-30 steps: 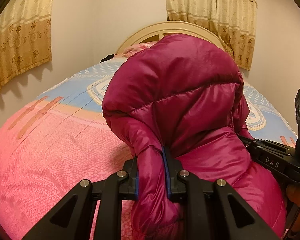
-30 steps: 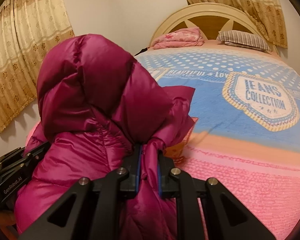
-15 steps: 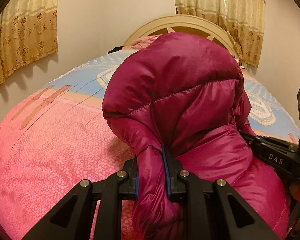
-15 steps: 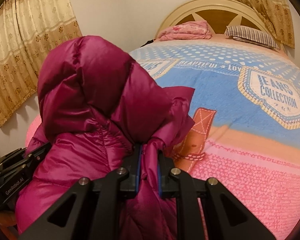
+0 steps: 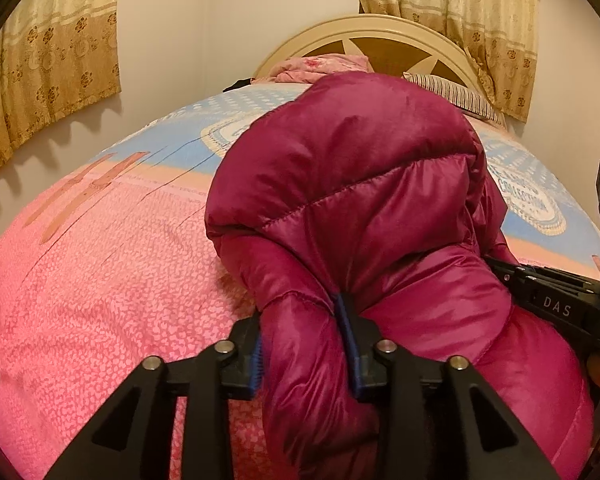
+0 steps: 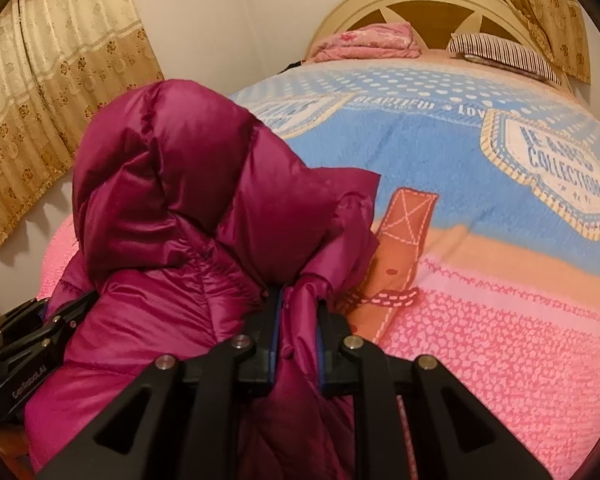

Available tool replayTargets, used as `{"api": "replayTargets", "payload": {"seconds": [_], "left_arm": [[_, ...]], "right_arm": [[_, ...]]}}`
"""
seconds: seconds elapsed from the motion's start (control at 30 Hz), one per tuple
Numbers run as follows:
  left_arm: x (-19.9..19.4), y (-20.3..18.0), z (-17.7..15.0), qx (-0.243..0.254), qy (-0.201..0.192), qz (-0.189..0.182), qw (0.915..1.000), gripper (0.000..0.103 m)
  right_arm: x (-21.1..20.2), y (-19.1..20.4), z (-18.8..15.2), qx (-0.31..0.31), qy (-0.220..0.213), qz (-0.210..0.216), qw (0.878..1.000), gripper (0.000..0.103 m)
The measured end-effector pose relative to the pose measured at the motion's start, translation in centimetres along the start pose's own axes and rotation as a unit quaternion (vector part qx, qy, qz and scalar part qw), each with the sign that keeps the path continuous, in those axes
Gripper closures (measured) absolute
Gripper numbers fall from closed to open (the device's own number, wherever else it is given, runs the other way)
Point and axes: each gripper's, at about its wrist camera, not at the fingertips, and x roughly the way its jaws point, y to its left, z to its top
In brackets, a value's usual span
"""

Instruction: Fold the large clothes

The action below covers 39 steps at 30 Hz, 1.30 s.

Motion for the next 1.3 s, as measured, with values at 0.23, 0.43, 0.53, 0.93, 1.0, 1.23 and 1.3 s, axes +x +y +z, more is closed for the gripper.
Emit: {"api": "replayTargets", "payload": {"seconds": [0.23, 0.43, 0.53, 0.93, 1.0, 1.23, 1.3], "left_arm": [[0.4, 0.7, -0.6, -0.013, -0.001, 0.021, 0.9997, 0.038], [0.4, 1.1, -0.8, -0.023, -0.001, 0.026, 0.9994, 0.033], [0.5, 1.5, -0.8, -0.029, 0.001, 0.026, 0.9993, 0.032], [-3.6, 2.0, -0.1, -0.04, -0.011, 0.046, 0.9981, 0.028], [-6.1, 1.9, 0.2, -0.031, -0.033, 0.049, 0.9978, 0.028], [-14.3, 2.1, 0.9, -0.032, -0.099, 0.038, 0.9938, 0.021], [-16.3, 2.0, 0.9, -0.034, -0.116, 0.032, 0.9922, 0.019]], "right_arm": [[0.9, -0.5, -0.3, 0.007, 0.011, 0.001, 1.0, 0.076], [1.1, -0.5, -0.6, 0.009, 0.012, -0.001, 1.0, 0.073], [1.3, -0.7, -0.6, 0.009, 0.016, -0.005, 1.0, 0.069], [-1.3, 0.6, -0.1, -0.013, 0.001, -0.04, 0.999, 0.037], [-3.1, 1.1, -0.2, -0.02, -0.02, -0.048, 0.998, 0.023], [-11.1, 3.4, -0.8, -0.042, -0.082, -0.067, 0.994, 0.013], [-13.3, 4.2, -1.2, -0.045, -0.103, -0.062, 0.992, 0.01]]}}
